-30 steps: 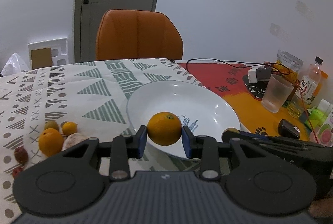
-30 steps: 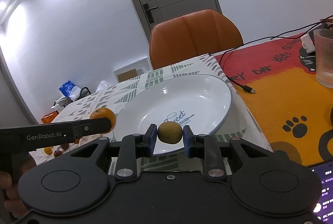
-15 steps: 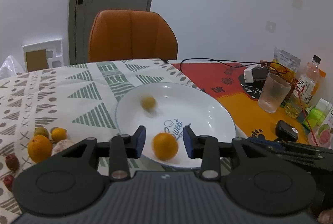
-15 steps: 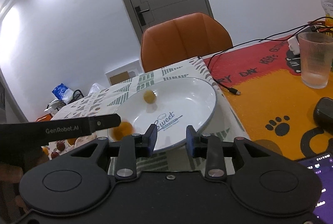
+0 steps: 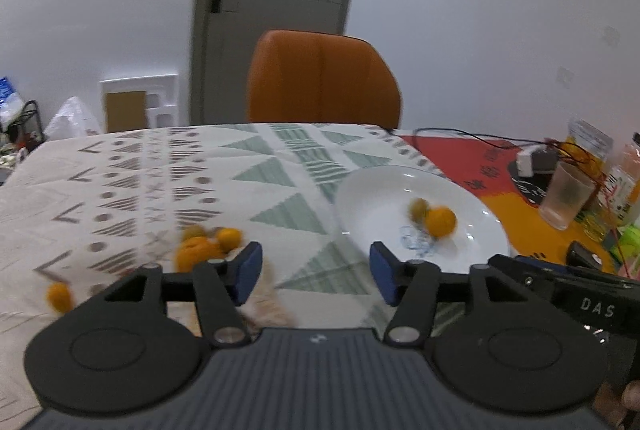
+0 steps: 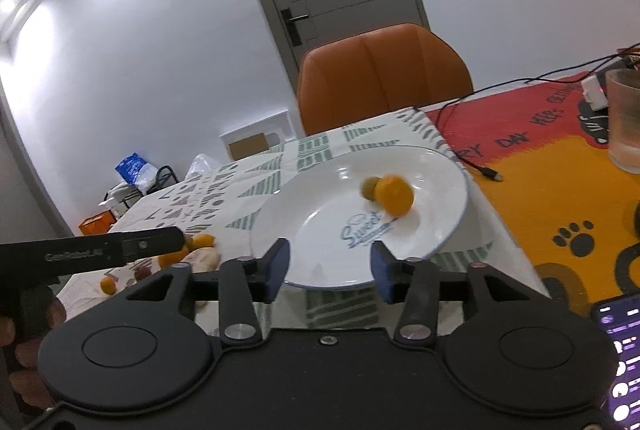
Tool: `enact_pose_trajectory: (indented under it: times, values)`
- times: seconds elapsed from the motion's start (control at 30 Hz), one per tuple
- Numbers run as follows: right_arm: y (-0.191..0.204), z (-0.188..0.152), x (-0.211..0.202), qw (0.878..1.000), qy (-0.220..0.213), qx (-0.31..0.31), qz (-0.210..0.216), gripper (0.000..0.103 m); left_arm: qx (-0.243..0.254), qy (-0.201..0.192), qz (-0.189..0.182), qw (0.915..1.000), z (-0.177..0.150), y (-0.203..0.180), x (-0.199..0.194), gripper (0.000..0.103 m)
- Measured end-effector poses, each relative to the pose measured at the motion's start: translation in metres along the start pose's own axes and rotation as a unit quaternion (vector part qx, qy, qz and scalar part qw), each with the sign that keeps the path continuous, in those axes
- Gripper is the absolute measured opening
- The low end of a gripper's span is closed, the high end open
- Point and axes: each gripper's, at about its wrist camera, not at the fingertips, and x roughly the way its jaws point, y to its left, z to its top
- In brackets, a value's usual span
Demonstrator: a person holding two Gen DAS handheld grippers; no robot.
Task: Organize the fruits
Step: 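Open both grippers to drop the orange and small citrus onto the plate, then grasp a small tangerine with the left gripper while the right grasps the pink pomelo segment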
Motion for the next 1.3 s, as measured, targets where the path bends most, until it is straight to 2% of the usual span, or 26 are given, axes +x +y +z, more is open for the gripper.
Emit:
enact_pose_trajectory:
  times: [0.13, 0.2, 0.27, 0.5, 0.77, 0.97, 1.3]
  values:
    - [0.012, 0.001, 0.001, 1.000, -0.004, -0.004, 0.004, 0.054, -0.012, -0.006, 0.020, 0.9997, 0.000, 0.021, -0.015, 0.062]
    - [0.017, 0.002, 0.000, 1.000, -0.006, -0.005, 0.005, 0.057, -0.016, -0.012, 0.031, 0.9993, -0.002, 0.030, -0.024, 0.072]
    - [0.022, 0.003, -0.001, 1.000, -0.007, -0.009, 0.009, 0.062, -0.021, -0.021, 0.042, 0.9987, -0.004, 0.039, -0.033, 0.075]
    - [0.042, 0.003, -0.007, 0.999, -0.016, -0.034, 0.028, 0.079, -0.040, -0.029, 0.076, 0.9959, -0.010, 0.069, -0.057, 0.076]
    - [0.058, -0.004, -0.002, 0.998, -0.003, -0.045, 0.051, 0.091, -0.050, -0.034, 0.103, 0.9928, -0.021, 0.092, -0.076, 0.078]
    - [0.067, -0.007, 0.002, 0.997, 0.003, -0.046, 0.065, 0.097, -0.061, -0.032, 0.118, 0.9905, -0.026, 0.105, -0.083, 0.078]
    - [0.080, -0.010, 0.017, 0.995, 0.016, -0.060, 0.083, 0.096, -0.081, -0.023, 0.130, 0.9880, -0.031, 0.122, -0.077, 0.078]
